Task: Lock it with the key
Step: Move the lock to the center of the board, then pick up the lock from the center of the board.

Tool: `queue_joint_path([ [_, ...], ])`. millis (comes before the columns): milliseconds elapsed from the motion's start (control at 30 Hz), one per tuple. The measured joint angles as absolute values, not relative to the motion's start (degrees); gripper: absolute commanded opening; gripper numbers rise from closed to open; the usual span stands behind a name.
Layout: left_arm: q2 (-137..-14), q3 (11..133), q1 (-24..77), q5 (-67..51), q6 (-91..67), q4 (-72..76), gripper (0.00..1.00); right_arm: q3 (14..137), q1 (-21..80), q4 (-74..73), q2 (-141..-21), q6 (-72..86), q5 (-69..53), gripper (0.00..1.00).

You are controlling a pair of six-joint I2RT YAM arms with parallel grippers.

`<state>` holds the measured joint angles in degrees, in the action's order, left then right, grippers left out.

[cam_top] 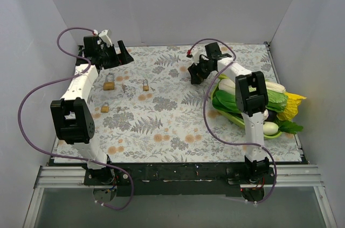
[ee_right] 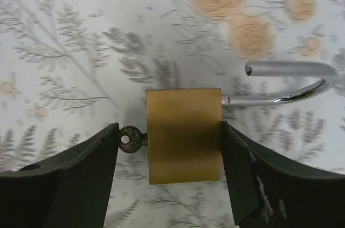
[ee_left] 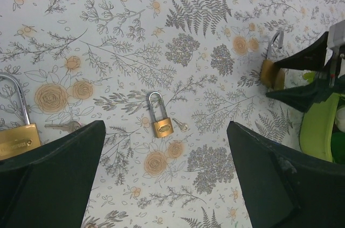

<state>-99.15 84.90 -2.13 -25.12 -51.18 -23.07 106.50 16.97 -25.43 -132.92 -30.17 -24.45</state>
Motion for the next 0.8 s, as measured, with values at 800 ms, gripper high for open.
queue_joint_path([
  [800, -98.2, 82.9, -2.1, -26.5, -51.2, -22.2, 0.98, 93.8, 25.4, -30.9, -123.3, -30.5, -25.7, 0.89],
])
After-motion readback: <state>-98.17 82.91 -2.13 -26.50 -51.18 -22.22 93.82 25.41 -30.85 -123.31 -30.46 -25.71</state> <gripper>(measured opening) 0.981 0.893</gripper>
